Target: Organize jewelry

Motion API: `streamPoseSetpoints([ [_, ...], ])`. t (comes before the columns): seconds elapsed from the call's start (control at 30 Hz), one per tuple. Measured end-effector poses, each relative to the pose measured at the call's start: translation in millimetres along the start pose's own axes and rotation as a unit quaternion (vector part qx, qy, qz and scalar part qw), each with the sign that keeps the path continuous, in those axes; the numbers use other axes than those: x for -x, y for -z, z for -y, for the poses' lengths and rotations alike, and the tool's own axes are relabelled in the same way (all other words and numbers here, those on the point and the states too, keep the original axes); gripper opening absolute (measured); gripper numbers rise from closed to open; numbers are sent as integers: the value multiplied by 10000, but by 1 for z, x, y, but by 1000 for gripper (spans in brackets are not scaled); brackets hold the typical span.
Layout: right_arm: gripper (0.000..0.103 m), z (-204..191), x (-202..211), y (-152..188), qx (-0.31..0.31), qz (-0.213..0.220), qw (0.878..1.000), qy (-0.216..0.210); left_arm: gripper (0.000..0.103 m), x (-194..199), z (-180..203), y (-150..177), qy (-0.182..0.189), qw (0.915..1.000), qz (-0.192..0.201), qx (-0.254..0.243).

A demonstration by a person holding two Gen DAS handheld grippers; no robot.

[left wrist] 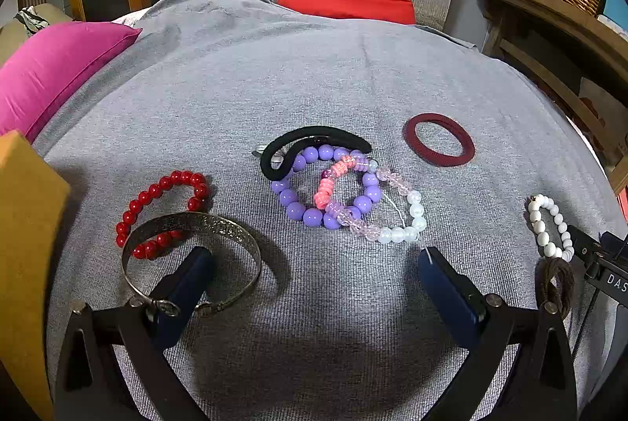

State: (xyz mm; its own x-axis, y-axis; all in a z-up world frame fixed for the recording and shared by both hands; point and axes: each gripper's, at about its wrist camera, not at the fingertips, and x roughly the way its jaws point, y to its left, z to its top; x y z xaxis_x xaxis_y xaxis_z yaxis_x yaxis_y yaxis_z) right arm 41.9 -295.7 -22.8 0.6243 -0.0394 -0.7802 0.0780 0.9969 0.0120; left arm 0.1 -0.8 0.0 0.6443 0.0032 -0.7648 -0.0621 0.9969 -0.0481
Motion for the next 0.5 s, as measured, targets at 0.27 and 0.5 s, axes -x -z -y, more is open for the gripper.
streamPoseSetpoints([
  [0.27, 103, 0, 0, 0, 1, 1, 10000, 0, 103, 0, 0, 0, 1, 10000, 0, 0],
  [0.5, 103, -1, 1, 0, -20, -16, 10000, 29, 103, 0, -1, 0, 4, 10000, -1, 10],
])
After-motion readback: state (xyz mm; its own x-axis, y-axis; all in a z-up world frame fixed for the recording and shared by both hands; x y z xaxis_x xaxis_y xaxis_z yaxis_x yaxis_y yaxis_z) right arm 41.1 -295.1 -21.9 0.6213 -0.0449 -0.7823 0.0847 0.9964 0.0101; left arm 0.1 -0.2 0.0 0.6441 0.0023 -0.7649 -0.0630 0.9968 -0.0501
